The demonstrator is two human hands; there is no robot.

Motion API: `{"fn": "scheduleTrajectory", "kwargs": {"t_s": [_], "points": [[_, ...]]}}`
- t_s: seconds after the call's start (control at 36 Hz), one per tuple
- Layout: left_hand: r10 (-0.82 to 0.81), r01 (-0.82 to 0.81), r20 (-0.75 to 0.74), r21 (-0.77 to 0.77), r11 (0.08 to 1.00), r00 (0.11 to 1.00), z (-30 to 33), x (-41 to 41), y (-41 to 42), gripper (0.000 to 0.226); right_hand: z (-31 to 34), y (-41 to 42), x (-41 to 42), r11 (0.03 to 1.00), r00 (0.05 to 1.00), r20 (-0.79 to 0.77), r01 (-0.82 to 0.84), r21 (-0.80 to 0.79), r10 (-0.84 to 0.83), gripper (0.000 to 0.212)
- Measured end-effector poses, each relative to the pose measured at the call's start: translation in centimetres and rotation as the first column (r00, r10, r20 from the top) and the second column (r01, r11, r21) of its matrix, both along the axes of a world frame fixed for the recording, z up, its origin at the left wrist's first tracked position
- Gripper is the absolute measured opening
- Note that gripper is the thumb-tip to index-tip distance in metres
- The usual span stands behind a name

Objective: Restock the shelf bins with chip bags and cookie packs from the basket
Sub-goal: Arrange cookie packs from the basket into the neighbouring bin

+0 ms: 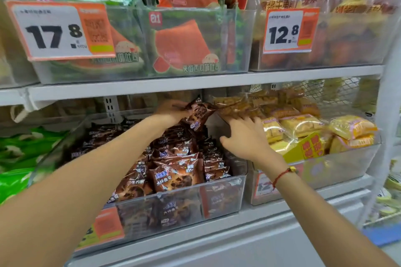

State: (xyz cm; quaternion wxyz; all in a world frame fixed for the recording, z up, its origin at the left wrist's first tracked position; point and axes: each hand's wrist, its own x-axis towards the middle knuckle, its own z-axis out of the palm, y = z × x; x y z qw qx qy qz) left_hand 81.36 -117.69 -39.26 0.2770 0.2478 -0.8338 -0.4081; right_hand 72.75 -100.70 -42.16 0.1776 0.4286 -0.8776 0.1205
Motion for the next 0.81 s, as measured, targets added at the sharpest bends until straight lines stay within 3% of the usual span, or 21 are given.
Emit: {"fn": "scheduleTrajectory", "kwargs": {"t_s": [0.19,0.39,0.61,0.81], "points": [[-0.055,0.095,0.130,-0.323,0.941,0.990,-0.2,-2.4,-2.7,0.038,-0.2,-0.1,-0.1,0.999,1.000,0.020,-0.002,-0.044,0.003,0.045],[-0.086,0.195,0.257,-0.435,0.879,0.963,0.9,-2.7,-5.0,0.032,-0.5,-0.4,-0.2,0.999,1.000,0.024,0.004,-0.047,-0.003,0.051],[-0.058,0.179,0.235,-0.532,0.828,0.970,-0.9,-4.2,-6.0,0.030,-0.7,-0.3,-0.2,0.996,1.000,0.021,-0.017,-0.084,0.019,0.050],[0.010,0.187,0.285,-0.656,0.731,0.959,-2.3,-6.3,-5.9,0.026,-0.7,-0.4,-0.1,0.992,0.999,0.026,-0.035,-0.122,0.038,0.046]]}}
